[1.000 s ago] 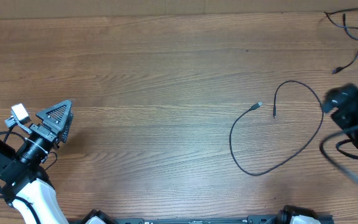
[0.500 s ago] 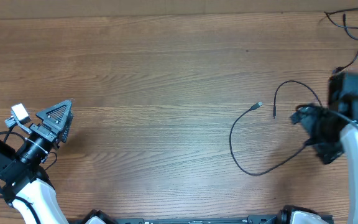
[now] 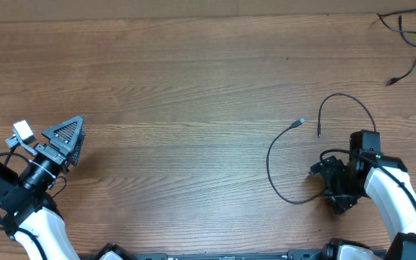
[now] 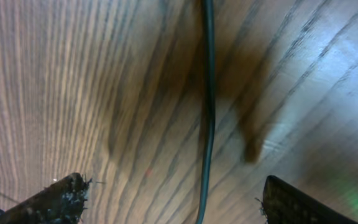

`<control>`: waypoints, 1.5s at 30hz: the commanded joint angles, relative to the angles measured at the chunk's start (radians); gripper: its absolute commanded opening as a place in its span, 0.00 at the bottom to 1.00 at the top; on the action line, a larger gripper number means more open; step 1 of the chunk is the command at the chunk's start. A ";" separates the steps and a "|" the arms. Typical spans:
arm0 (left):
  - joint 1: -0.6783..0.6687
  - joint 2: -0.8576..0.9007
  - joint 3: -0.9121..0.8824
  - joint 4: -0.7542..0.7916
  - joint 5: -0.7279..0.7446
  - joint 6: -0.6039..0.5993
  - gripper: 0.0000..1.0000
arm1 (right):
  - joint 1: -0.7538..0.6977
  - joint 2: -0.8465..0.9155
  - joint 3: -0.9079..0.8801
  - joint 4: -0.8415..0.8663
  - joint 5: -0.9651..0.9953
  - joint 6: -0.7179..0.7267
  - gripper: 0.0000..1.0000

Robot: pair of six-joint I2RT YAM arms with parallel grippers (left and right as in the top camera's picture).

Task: Untangle cables

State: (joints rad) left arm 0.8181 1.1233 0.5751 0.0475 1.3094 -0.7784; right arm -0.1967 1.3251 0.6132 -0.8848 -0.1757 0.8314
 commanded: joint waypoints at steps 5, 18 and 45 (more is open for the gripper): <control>0.003 -0.005 0.016 0.002 0.014 0.023 1.00 | -0.001 -0.010 -0.111 0.157 0.003 0.040 0.39; 0.003 -0.005 0.016 0.002 0.014 0.023 0.99 | -0.008 -0.012 -0.037 0.257 0.045 0.005 0.04; 0.003 -0.005 0.016 0.002 0.014 0.023 1.00 | -0.108 0.003 0.940 -0.116 0.440 -0.385 0.04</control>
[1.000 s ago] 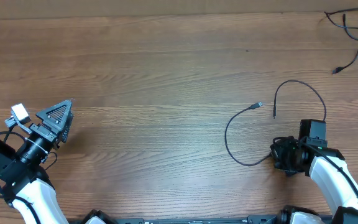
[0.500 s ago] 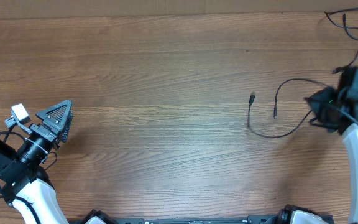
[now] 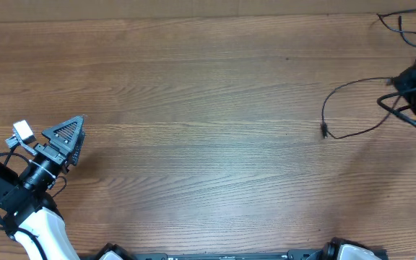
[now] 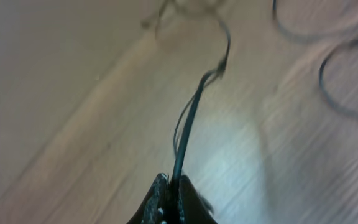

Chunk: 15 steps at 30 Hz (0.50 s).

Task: Untangle cables

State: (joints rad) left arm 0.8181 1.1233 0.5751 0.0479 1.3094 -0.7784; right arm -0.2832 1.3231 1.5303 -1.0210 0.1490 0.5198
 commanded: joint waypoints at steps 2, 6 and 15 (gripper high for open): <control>0.003 -0.005 0.016 0.001 0.014 0.023 1.00 | -0.031 0.031 0.022 0.047 0.174 -0.092 0.04; 0.003 -0.005 0.016 0.001 0.014 0.023 0.99 | -0.045 0.123 0.022 0.070 0.190 -0.109 0.04; 0.003 -0.005 0.016 0.001 0.014 0.023 0.99 | -0.045 0.392 0.021 0.040 0.155 -0.109 0.04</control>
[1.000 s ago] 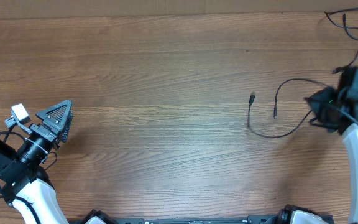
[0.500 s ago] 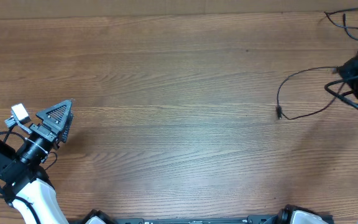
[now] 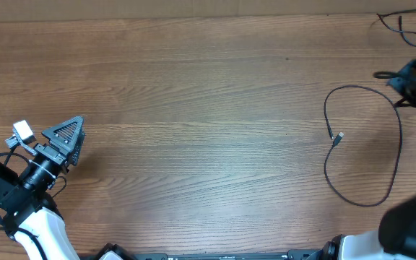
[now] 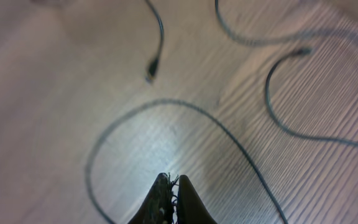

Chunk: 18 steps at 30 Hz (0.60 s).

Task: Untangle cables
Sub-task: 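Release the cable at right and move the right gripper down to bottom right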

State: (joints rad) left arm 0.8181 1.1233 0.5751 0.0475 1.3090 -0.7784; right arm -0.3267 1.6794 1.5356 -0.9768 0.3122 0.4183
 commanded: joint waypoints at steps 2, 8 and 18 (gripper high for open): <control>0.003 -0.005 0.016 0.002 0.015 0.023 1.00 | -0.002 0.086 0.016 -0.018 -0.024 -0.008 0.04; 0.003 -0.005 0.016 0.002 0.015 0.023 1.00 | -0.002 0.124 0.016 -0.069 -0.116 -0.008 0.44; 0.003 -0.005 0.016 0.002 0.015 0.023 0.99 | 0.023 -0.045 0.017 -0.187 -0.315 -0.009 1.00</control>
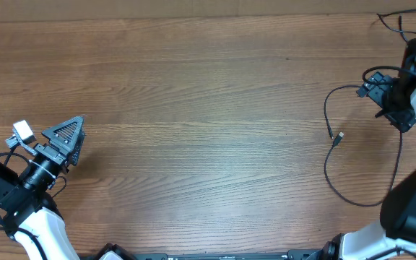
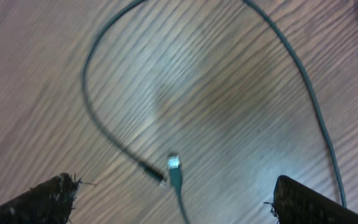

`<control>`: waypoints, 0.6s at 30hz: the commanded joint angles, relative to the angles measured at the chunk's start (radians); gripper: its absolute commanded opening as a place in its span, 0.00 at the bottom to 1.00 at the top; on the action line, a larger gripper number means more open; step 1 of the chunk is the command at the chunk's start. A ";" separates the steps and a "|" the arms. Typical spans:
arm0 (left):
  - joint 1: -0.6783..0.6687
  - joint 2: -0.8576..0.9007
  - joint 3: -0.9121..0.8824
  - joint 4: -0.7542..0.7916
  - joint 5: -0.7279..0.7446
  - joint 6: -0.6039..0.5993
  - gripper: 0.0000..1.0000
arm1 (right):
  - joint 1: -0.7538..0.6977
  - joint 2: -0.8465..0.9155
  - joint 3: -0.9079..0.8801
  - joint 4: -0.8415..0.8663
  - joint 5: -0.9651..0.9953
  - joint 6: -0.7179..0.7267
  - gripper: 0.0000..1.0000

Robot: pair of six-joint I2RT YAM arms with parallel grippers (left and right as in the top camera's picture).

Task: Untangle cables
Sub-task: 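Release the cable at right and move the right gripper down to bottom right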

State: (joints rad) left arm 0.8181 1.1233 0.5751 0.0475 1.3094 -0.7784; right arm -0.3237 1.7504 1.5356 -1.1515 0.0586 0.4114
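A thin black cable [image 1: 328,114] lies in a big open loop on the right of the wooden table [image 1: 193,87]. Its two plug ends [image 2: 174,163] rest side by side near the loop's left side, also seen as plug ends [image 1: 336,137] from overhead. My right gripper [image 1: 375,97] hovers over the loop's upper part. In the wrist view the right gripper [image 2: 174,186] is open wide with nothing between its fingers [image 2: 55,199]. The left gripper [image 1: 71,141] rests at the left front with its fingers together, far from the cable.
More black cable [image 1: 401,27] lies at the table's far right corner, partly out of frame. The right arm's white link runs along the right edge.
My right gripper was shut at the far right edge; now it is open, a little further left and lower over the table. The cable loop lies about as before. The left arm is unchanged.
My right gripper was open low over the cable near the front right. Then it was shut on the cable, up at the far right. After that the cable lay in a wide loop, the jaws still shut. Now the jaws are open above it.
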 commanded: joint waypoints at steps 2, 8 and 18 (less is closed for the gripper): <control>0.003 -0.005 0.016 0.002 0.014 0.023 0.99 | 0.047 -0.181 0.017 -0.034 -0.065 -0.007 1.00; 0.003 -0.005 0.016 0.002 0.014 0.023 1.00 | 0.230 -0.380 0.016 -0.079 -0.129 -0.074 1.00; 0.003 -0.005 0.016 0.002 0.014 0.023 0.99 | 0.491 -0.679 0.016 -0.180 0.056 0.038 1.00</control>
State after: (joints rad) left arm 0.8181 1.1233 0.5751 0.0479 1.3090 -0.7784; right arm 0.1463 1.1679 1.5356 -1.3045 0.0025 0.4061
